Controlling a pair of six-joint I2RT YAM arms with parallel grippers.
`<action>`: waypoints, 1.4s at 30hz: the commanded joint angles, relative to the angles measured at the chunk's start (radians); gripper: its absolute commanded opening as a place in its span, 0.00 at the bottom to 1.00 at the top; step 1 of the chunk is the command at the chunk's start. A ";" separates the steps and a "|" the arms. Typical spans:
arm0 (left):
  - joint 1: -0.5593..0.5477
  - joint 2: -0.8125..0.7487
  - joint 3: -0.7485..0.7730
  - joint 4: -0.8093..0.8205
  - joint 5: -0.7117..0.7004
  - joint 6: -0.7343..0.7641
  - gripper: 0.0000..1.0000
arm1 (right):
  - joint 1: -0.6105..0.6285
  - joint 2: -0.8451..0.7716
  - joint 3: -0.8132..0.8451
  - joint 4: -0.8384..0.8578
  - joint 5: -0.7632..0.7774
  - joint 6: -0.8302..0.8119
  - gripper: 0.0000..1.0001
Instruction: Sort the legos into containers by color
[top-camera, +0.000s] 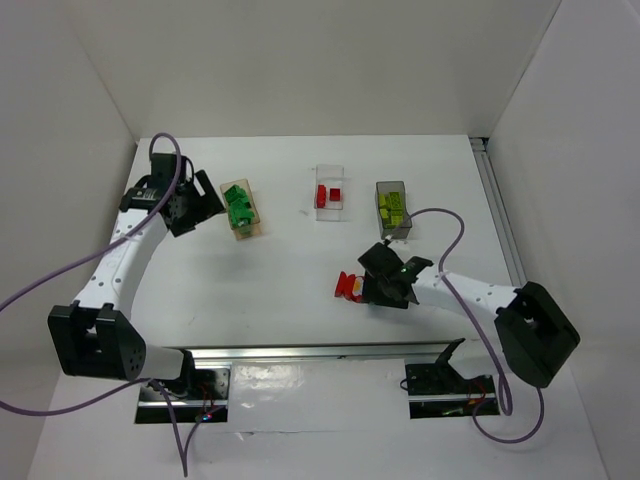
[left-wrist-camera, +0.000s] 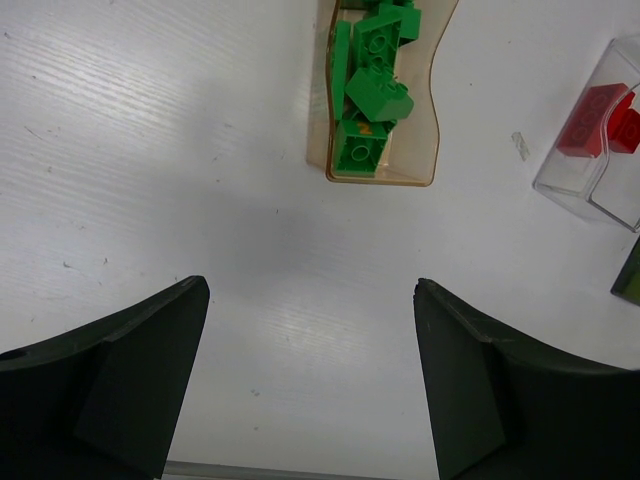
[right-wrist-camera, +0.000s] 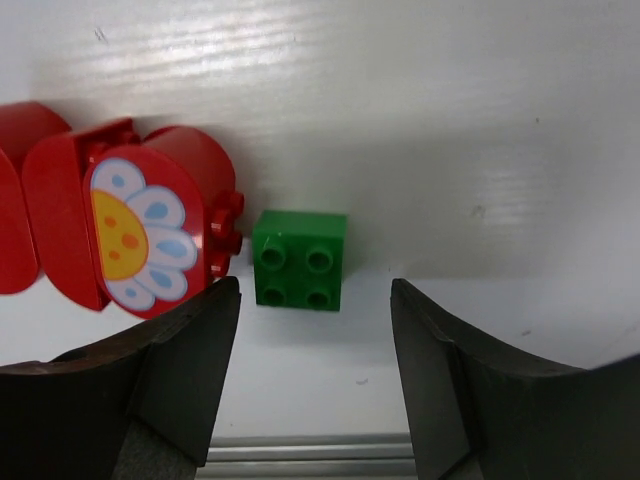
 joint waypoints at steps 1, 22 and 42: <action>-0.003 0.007 0.046 0.016 -0.006 0.009 0.93 | -0.042 0.024 -0.013 0.110 -0.021 -0.065 0.69; 0.118 0.047 0.095 -0.059 0.061 -0.011 0.93 | 0.059 0.368 0.719 0.250 -0.065 -0.392 0.27; 0.314 -0.049 0.054 -0.111 0.172 0.032 0.93 | 0.116 1.013 1.412 0.383 -0.239 -0.567 0.33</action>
